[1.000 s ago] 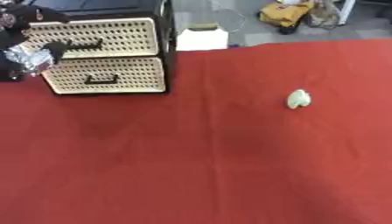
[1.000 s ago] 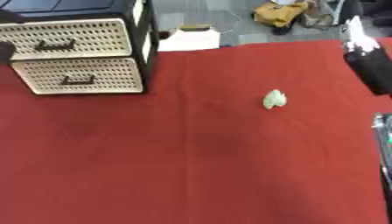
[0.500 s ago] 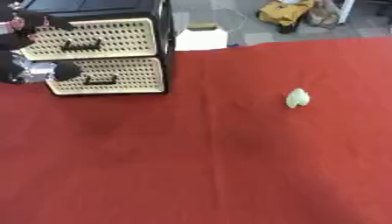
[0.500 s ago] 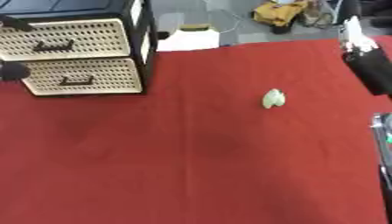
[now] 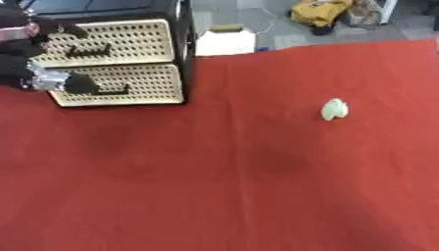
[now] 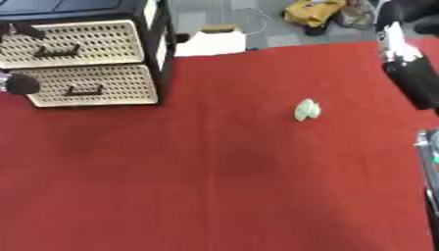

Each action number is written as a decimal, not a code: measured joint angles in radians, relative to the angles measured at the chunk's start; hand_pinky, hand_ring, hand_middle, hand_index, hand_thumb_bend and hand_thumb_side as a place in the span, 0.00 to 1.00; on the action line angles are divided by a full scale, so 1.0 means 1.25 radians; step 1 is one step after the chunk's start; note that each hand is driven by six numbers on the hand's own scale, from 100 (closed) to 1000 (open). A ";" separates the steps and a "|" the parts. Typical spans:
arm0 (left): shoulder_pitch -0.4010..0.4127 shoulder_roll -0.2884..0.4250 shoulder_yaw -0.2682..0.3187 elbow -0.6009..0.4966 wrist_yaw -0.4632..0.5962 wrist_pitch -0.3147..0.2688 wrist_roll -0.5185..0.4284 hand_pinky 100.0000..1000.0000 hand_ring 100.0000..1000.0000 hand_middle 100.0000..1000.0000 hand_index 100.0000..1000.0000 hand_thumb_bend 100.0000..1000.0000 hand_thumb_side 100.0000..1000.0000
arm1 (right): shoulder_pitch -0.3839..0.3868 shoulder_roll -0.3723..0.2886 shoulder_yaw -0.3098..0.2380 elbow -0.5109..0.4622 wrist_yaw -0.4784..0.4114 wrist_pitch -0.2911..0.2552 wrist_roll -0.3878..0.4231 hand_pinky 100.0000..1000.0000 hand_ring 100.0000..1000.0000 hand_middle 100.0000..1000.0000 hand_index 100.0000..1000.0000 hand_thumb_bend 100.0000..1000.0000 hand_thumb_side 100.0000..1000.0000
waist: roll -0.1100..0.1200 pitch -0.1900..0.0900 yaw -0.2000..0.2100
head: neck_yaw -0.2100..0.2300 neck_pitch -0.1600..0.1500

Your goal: Pick up objects from table and place into drawer.

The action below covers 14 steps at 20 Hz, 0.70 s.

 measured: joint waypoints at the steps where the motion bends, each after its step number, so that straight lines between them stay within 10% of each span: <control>1: -0.003 -0.003 -0.002 0.008 -0.004 0.001 -0.001 0.00 0.00 0.00 0.94 0.78 1.00 | 0.000 0.000 -0.001 0.000 0.000 0.001 -0.001 0.66 0.79 0.50 0.78 0.25 0.66 | 0.000 0.000 0.000 | 0.001 0.000; 14: -0.025 -0.034 -0.014 0.074 -0.078 0.022 0.031 0.00 0.00 0.00 0.97 0.76 1.00 | 0.000 0.000 -0.002 0.000 0.000 0.002 -0.004 0.67 0.79 0.49 0.78 0.25 0.66 | 0.000 0.008 0.002 | 0.028 -0.008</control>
